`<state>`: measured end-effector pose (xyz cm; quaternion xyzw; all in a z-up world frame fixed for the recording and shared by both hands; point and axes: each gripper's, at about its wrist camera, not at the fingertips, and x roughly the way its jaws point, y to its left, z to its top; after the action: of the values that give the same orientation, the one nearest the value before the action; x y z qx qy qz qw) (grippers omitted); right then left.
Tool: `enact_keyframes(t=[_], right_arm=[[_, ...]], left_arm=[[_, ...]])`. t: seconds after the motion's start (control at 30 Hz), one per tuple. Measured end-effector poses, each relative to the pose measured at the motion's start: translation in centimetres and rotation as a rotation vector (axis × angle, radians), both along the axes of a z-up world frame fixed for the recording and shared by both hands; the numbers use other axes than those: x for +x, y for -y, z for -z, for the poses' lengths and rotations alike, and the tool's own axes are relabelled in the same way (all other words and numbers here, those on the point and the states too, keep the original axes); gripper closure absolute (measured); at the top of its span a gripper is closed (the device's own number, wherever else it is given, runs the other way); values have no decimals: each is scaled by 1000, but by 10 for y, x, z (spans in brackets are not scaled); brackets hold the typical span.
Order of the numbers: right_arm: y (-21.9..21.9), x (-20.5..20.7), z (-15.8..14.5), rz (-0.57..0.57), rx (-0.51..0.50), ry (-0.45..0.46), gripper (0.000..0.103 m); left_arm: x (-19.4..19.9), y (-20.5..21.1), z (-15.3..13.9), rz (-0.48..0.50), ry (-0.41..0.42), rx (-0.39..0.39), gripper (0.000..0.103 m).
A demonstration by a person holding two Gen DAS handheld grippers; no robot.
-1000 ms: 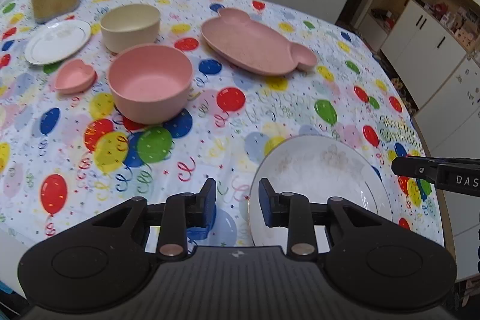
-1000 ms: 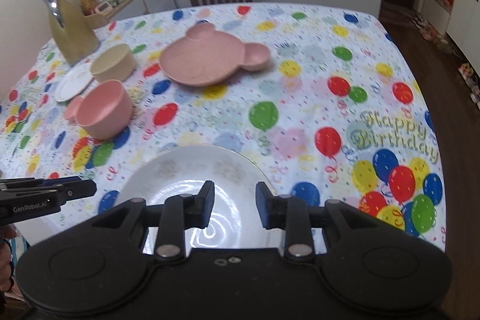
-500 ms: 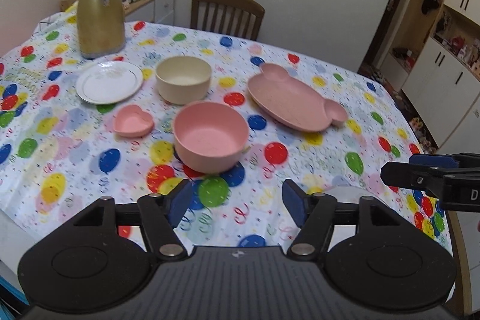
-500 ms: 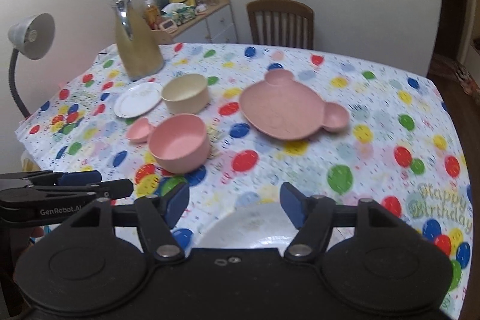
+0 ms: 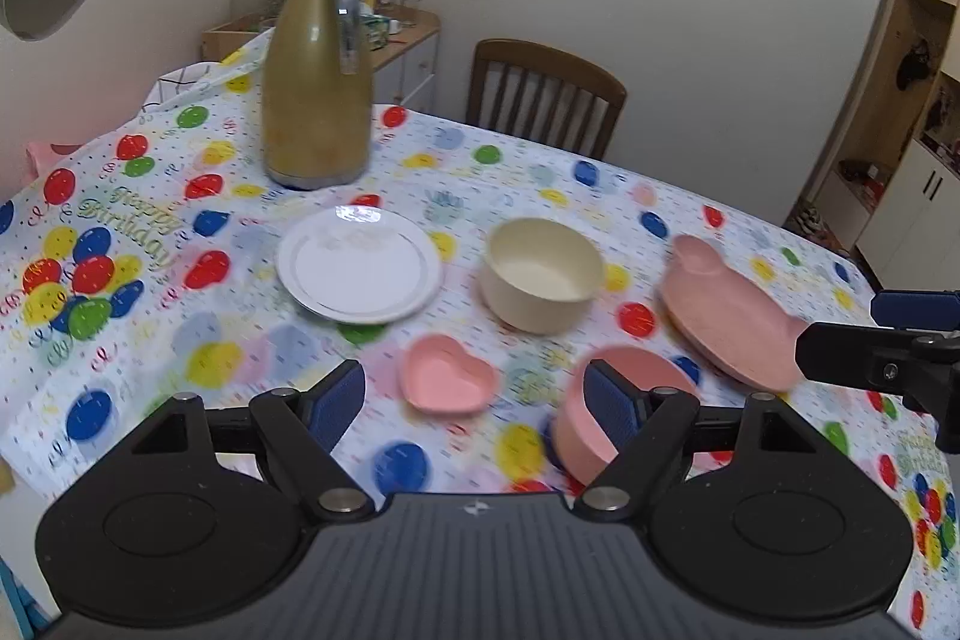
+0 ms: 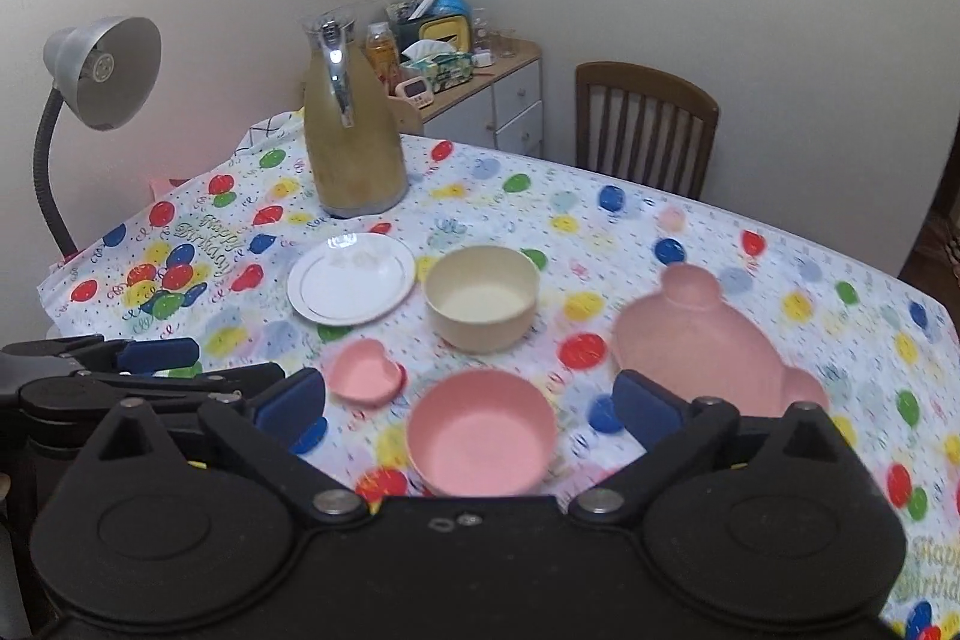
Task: Organize plates and bowls
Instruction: 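Move both grippers to the rim of the small white plate, then close both grippers on the small white plate rim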
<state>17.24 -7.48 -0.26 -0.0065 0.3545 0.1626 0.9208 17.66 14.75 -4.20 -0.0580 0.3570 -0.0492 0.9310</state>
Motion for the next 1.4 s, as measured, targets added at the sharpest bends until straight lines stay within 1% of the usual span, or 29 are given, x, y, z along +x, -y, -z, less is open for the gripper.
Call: enact_keyframes(t=[0.13,0.27,0.5,0.63,0.77,0.9,0.97,1.0,1.03,1.07,1.1,1.17,1.2,1.23,1.3,1.33,1.37,1.4], right_arm=[[-43,43,4,-24,-21,-10,1],[-82,89,15,-44,-45,-34,3],[-128,164,42,-54,-95,-109,6],[-146,203,60,-73,-130,-154,13],[-162,241,83,-85,-156,-222,26],[-172,269,103,-102,-180,-282,30],[-174,282,114,-106,-190,-309,39],[-174,287,119,-104,-193,-324,41],[-174,292,124,-107,-193,-339,45],[-174,297,128,-111,-192,-355,48],[-173,301,133,-113,-192,-370,50],[-172,308,139,-114,-190,-392,58],[-172,311,141,-117,-185,-403,60],[-171,313,143,-125,-177,-415,63],[-171,318,147,-142,-166,-441,71],[-171,319,149,-146,-169,-447,72],[-171,320,151,-149,-170,-453,73],[-170,322,152,-150,-167,-459,75]], left_arm=[[39,-42,10,-25,-23,4,23],[75,-77,24,-43,-54,2,23],[131,-118,48,-54,-101,-26,23],[155,-130,63,-53,-126,-56,23],[176,-138,80,-61,-162,-67,23],[193,-144,98,-68,-206,-88,24],[199,-145,106,-66,-226,-99,24],[200,-145,108,-65,-230,-104,24],[202,-145,111,-63,-234,-108,27],[204,-145,114,-59,-241,-115,32],[205,-145,116,-58,-248,-122,35],[208,-147,121,-58,-259,-135,44],[209,-147,122,-56,-264,-143,47],[210,-148,124,-54,-267,-151,54],[211,-149,125,-55,-265,-164,59],[212,-150,125,-54,-268,-174,66],[213,-151,126,-57,-269,-181,69],[213,-152,126,-59,-269,-185,70]])
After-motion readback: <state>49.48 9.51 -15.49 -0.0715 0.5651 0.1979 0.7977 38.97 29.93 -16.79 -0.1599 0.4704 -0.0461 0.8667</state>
